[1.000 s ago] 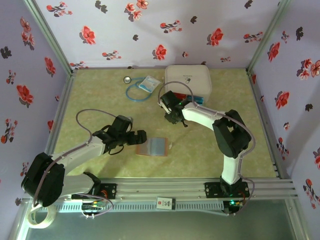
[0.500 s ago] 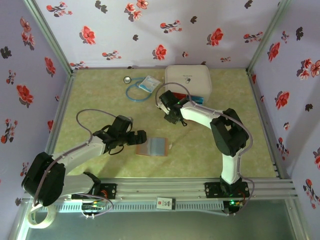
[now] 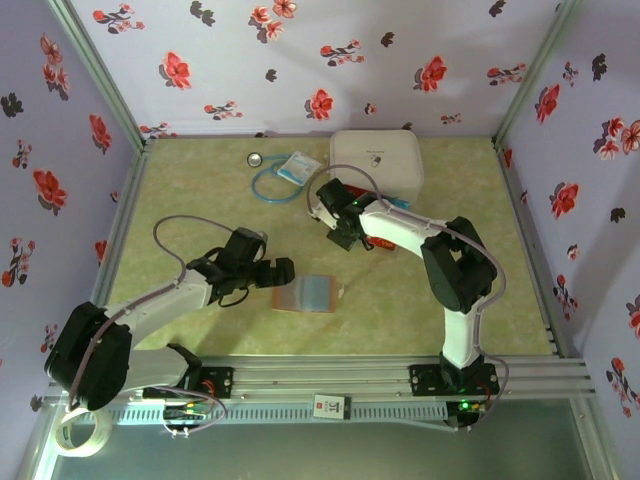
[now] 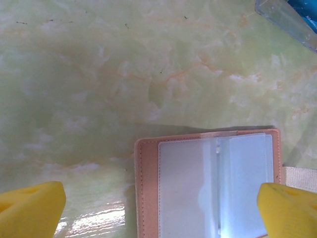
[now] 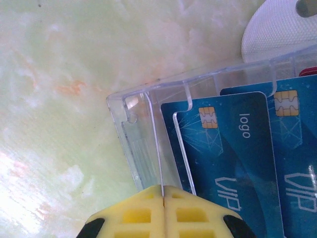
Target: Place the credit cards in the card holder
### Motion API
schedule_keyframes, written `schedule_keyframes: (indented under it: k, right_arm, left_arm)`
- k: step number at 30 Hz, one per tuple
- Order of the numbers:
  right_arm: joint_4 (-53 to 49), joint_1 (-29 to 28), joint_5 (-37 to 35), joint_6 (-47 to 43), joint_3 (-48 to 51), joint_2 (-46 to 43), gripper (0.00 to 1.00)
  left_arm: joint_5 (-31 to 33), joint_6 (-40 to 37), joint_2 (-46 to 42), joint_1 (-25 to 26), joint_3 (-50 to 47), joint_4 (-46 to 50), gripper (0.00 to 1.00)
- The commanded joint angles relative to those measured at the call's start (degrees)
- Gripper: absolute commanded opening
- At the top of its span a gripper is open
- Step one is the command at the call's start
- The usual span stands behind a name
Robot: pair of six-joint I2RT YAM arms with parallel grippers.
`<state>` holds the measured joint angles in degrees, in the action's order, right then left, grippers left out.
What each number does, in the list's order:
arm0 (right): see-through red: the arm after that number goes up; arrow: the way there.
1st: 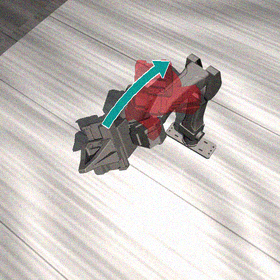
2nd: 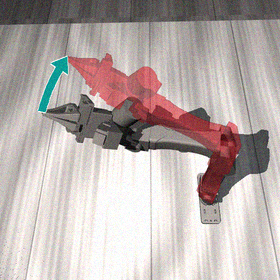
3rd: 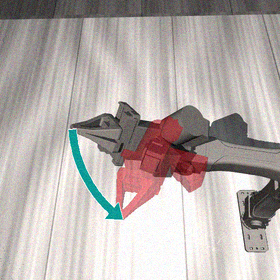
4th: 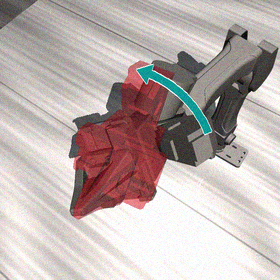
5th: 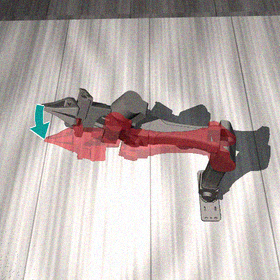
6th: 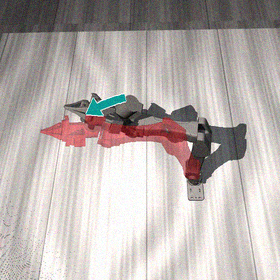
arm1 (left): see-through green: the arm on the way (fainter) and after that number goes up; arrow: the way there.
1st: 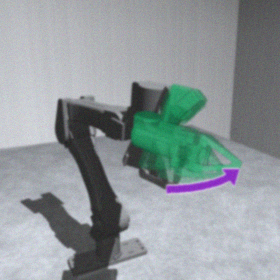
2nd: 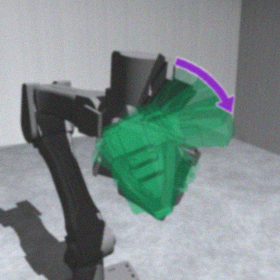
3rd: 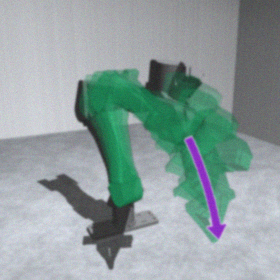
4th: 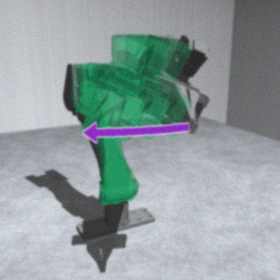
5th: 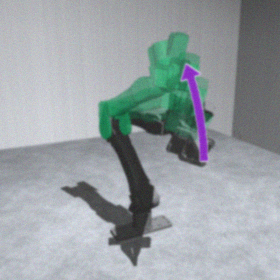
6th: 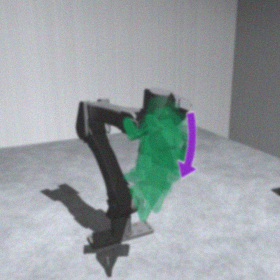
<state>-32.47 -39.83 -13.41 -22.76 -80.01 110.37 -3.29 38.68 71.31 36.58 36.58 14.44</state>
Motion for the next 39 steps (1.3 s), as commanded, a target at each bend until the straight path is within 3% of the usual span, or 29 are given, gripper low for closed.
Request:
schedule_keyframes:
  k: [1, 10, 21, 28, 34, 39]
  right_arm:
    - [-2.80, -0.81, -0.51, -1.36, -1.69, 0.31, 0.00]
    - [-5.93, -5.19, -3.99, -2.60, -3.13, -3.38, 0.00]
    - [-4.16, -6.48, -0.24, 4.77, -1.10, -13.21, 0.00]
    - [-1.35, -6.47, 5.73, 22.03, 4.70, -21.82, 0.00]
    - [9.83, -6.44, 15.08, 40.28, 18.03, -32.71, 0.00]
    - [19.87, -6.45, 18.07, 51.78, 30.13, -39.86, 0.00]
  left_arm:
    - [-0.92, -0.77, 0.19, -0.54, 1.88, 2.09, 1.00]
    - [-0.89, -1.22, -0.64, -0.54, 2.73, 3.68, 1.00]
    - [-0.69, -2.33, -2.84, -0.63, 2.70, 6.39, 1.00]
    - [-0.58, -2.69, -4.01, -0.72, 1.07, 6.90, 1.00]
    - [1.91, -4.14, -4.46, -0.72, 0.47, 10.54, 1.00]
    - [2.55, -2.91, -5.08, -0.24, -0.89, 10.06, 1.00]
